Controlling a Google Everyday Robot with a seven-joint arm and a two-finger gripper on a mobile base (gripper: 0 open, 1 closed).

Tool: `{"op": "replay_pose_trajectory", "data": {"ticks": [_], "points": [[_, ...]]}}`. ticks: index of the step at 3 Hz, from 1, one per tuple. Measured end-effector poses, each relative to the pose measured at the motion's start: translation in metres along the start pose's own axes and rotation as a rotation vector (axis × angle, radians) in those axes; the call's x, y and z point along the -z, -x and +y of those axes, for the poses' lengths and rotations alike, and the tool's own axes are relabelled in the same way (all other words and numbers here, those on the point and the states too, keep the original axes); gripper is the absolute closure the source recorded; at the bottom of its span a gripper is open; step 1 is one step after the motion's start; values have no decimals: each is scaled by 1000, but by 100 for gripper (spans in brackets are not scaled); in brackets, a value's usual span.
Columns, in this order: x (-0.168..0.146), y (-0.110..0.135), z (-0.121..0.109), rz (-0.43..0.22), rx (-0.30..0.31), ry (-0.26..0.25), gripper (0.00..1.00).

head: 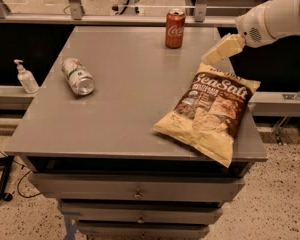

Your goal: Pick coke can

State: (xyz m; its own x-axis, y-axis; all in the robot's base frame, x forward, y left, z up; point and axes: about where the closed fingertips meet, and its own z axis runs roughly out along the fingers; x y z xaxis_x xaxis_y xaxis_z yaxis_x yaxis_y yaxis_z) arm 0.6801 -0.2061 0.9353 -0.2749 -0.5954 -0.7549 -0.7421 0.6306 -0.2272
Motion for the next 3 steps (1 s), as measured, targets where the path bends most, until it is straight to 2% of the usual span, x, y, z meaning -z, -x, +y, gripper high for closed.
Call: {"op": "replay_pose_trajectory", "data": {"ticks": [1, 3], "points": [[-29, 15, -8, -79, -19, -3, 0], [-91, 58, -51, -276, -54, -39, 0]]}}
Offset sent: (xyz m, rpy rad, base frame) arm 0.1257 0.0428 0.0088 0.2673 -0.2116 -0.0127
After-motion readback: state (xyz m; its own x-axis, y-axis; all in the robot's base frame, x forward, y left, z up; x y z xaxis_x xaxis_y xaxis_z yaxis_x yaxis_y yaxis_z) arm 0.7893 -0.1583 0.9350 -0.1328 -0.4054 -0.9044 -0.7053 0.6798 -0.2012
